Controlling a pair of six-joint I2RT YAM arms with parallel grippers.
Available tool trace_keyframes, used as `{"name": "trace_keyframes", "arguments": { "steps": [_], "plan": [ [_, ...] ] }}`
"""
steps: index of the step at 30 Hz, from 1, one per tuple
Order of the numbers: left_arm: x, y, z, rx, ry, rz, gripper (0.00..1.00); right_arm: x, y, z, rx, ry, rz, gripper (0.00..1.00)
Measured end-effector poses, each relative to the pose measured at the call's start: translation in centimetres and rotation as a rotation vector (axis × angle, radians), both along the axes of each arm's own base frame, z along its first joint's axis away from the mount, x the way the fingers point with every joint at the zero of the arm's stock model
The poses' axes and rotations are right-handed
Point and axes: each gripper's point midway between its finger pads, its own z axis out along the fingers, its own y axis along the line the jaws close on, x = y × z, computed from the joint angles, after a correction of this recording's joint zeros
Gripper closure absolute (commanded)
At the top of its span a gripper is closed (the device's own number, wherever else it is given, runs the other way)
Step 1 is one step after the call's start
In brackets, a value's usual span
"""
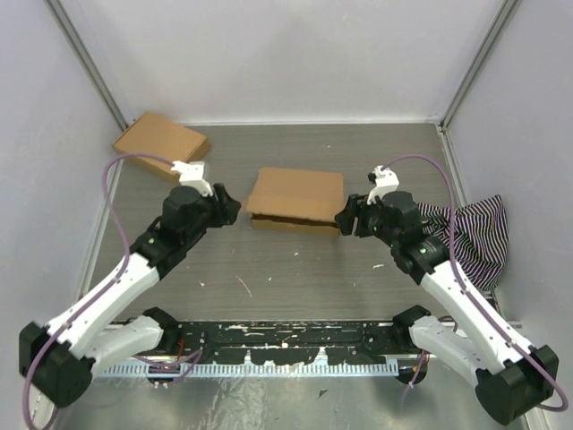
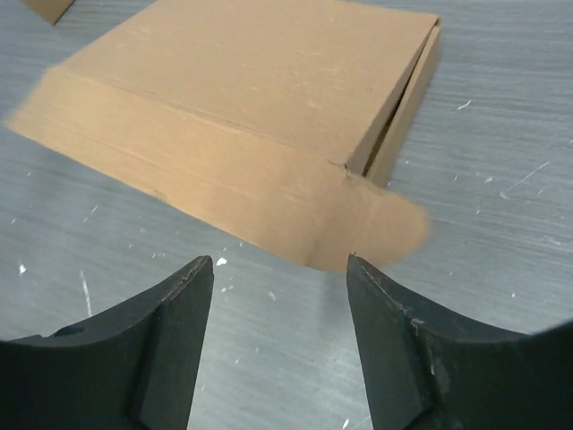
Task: Fold the paper box
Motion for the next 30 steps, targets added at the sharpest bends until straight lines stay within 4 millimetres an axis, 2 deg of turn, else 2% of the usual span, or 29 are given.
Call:
{"name": "trace_keyframes", "arguments": {
  "steps": [2, 4, 7, 10, 15, 19, 22, 26, 30],
  "plan": [
    [-1.7, 0.9, 0.0, -0.037, -0.015, 0.004, 0.28, -1.0, 0.0, 0.3, 0.018, 0.011, 0.012, 0.26],
    [-2.6, 1.6, -0.4, -0.057, -0.029, 0.014, 0.23, -1.5, -0.1, 0.2, 0.027, 0.028, 0.01, 0.19],
    [-2.4, 1.8, -1.7, -0.043, -0.011, 0.037, 0.2, -1.3, -0.3, -0.9, 0.021, 0.075, -0.019, 0.18],
    [-0.6, 0.8, -3.2, 0.021, 0.051, 0.032, 0.18, 0.1, -0.4, -2.9, -0.015, 0.16, -0.07, 0.17],
    [5.2, -2.5, -5.9, 0.152, 0.153, 0.011, 0.18, 4.5, -0.7, -6.3, -0.03, 0.286, -0.152, 0.23],
    [8.7, -3.9, -8.6, 0.215, 0.215, 0.01, 0.2, 7.8, -1.1, -9.2, -0.004, 0.348, -0.197, 0.28],
    [9.8, -3.9, -10.8, 0.246, 0.266, 0.019, 0.23, 9.3, -0.7, -11.1, 0.005, 0.398, -0.194, 0.32],
    [10.1, -3.8, -13.4, 0.278, 0.34, 0.022, 0.28, 10.4, 0.6, -12.4, 0.024, 0.431, -0.15, 0.38],
    [10.2, -4.4, -13.5, 0.253, 0.351, 0.011, 0.37, 11.0, 1.3, -13.0, 0.031, 0.447, -0.121, 0.42]
  ]
}}
